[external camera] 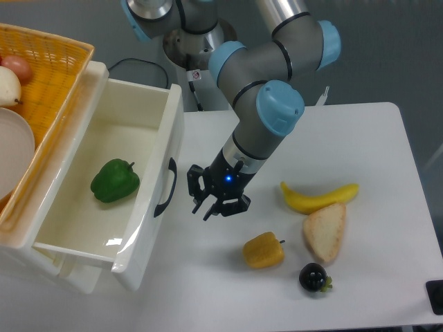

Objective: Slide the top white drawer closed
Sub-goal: 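Move the gripper toward the open white drawer's front panel, then press the gripper against the drawer front beside its black handle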

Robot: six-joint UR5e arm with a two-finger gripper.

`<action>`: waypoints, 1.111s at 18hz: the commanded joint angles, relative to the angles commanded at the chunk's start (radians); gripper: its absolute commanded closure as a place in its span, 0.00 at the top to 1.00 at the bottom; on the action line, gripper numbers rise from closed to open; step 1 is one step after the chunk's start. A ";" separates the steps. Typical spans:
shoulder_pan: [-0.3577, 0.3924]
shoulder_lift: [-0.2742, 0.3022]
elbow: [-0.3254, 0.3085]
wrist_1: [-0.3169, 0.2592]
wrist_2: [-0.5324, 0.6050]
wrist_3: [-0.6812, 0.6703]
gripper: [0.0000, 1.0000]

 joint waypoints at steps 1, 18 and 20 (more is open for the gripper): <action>0.000 0.000 0.000 -0.020 0.000 -0.002 0.32; -0.002 0.025 -0.002 -0.088 -0.040 -0.064 0.00; -0.002 0.025 -0.002 -0.089 -0.044 -0.064 0.00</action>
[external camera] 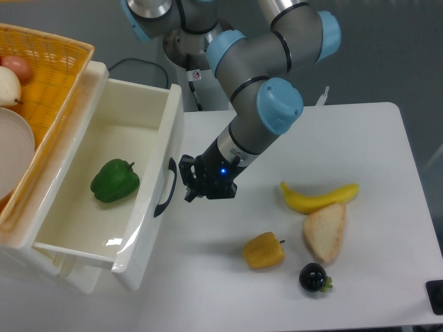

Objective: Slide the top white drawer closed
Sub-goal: 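Press the gripper against the drawer front beside its black handle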

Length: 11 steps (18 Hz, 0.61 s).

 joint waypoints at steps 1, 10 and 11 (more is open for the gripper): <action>-0.002 0.000 -0.002 0.000 0.000 0.000 0.00; -0.012 0.015 -0.011 -0.025 -0.015 -0.002 0.00; -0.012 0.017 -0.012 -0.025 -0.017 -0.002 0.00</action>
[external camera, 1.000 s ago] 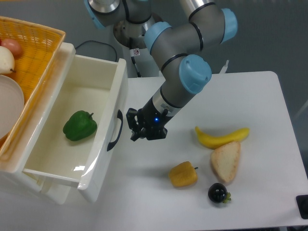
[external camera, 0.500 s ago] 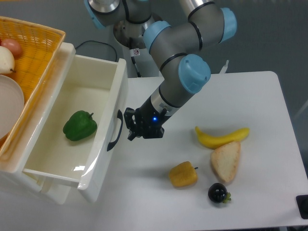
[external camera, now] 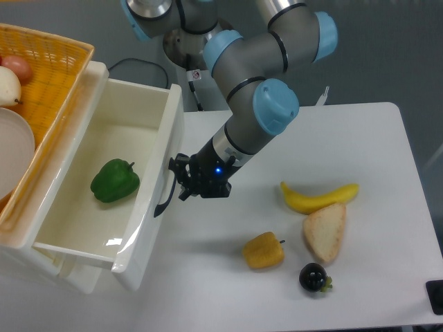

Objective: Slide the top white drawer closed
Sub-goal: 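Press the gripper against the drawer front beside its black handle, then push the white drawer inward into the cabinet with the gripper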

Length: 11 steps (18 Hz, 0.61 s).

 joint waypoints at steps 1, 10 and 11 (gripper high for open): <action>0.000 0.000 0.000 0.000 -0.003 0.000 0.00; -0.011 0.011 0.000 -0.023 -0.006 -0.002 0.00; -0.011 0.011 0.000 -0.025 -0.008 0.000 0.00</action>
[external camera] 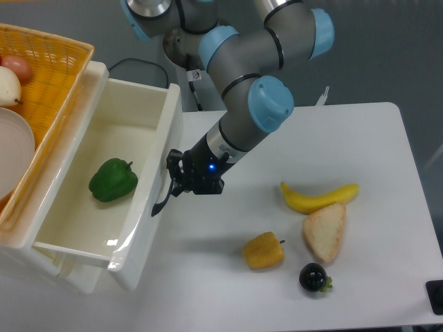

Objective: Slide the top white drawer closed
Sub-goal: 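Push the white drawer inward into the cabinet with the gripper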

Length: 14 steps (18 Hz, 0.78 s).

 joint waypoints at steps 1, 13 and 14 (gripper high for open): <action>0.000 0.002 0.000 -0.002 0.000 0.000 0.00; -0.018 0.015 -0.009 -0.015 -0.011 -0.020 0.00; -0.021 0.018 -0.011 -0.015 -0.015 -0.020 0.00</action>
